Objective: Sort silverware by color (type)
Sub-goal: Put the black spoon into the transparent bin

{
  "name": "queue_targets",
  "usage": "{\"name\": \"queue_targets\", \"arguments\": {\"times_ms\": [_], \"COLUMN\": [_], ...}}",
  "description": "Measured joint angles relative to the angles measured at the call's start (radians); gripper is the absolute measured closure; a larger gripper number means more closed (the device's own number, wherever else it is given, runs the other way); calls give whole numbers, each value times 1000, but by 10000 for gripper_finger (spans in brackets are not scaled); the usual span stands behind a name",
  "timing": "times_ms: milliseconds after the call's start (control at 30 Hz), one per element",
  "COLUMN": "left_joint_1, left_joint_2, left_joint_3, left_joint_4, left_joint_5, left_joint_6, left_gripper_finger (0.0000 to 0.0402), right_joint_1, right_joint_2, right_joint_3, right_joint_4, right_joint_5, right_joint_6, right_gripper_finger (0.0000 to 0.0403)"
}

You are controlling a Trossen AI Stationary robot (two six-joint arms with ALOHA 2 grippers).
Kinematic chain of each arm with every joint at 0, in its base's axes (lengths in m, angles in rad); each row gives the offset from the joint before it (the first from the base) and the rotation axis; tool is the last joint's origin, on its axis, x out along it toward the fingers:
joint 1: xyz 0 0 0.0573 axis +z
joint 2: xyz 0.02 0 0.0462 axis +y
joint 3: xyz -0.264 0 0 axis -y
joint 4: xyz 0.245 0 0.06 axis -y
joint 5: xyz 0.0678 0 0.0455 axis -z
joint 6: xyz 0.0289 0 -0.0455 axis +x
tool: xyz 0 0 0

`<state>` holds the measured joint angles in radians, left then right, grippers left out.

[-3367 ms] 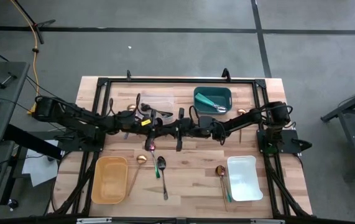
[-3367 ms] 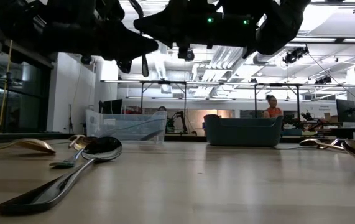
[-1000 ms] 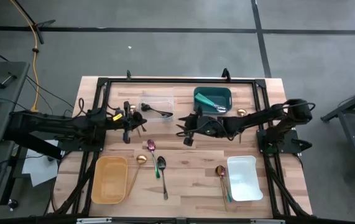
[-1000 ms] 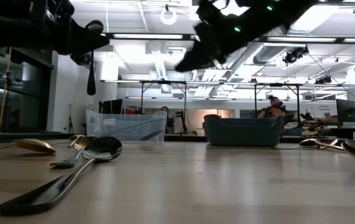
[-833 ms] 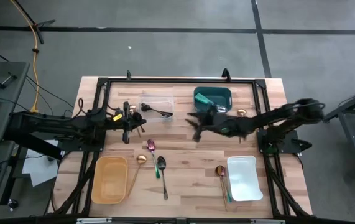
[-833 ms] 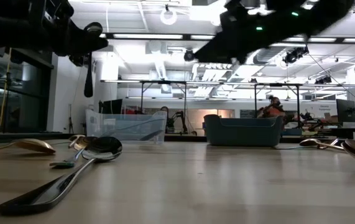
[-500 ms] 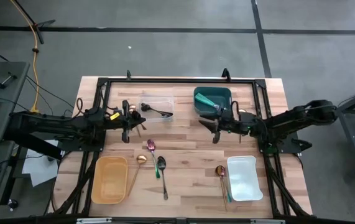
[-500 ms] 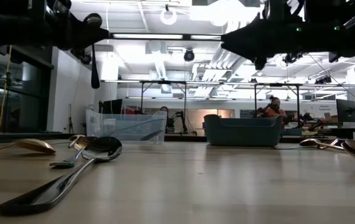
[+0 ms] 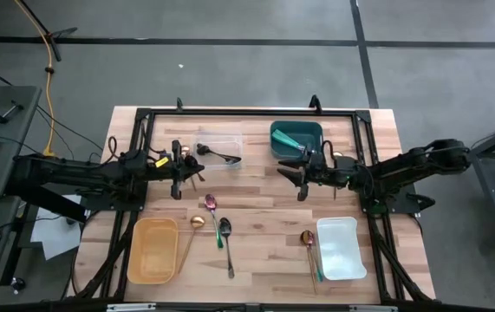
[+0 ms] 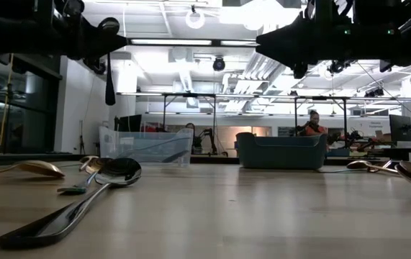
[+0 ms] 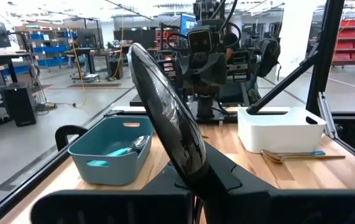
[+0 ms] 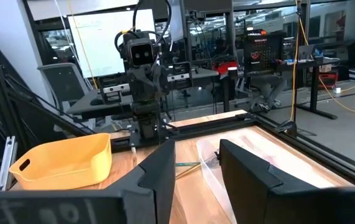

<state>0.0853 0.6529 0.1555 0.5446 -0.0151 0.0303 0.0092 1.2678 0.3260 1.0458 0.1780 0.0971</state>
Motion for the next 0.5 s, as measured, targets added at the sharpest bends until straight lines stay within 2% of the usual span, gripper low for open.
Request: {"name": "queue_targets", "arguments": {"times_ms": [100, 267, 400, 500], "left_joint_1": [0, 7, 69, 147], "left_joint_2": [0, 51, 148, 255], "left_joint_3": [0, 21, 142, 290], "left_joint_4": [2, 23, -44, -213], "left_joint_5": [-18, -120, -133, -109], "left_joint_6": [0, 7, 112, 189], "left_gripper_finger": [402, 402, 402, 402], "right_joint_1": [0, -1, -3, -2], "right_joint_2": [0, 0, 0, 0], "right_joint_3": [0, 0, 0, 0], "right_joint_4": [4, 27, 30, 29], "right_joint_5": [0, 22, 25, 25], "right_joint_6": [0, -1, -1, -1], "right_gripper_finger": [281, 281, 281, 281]}}
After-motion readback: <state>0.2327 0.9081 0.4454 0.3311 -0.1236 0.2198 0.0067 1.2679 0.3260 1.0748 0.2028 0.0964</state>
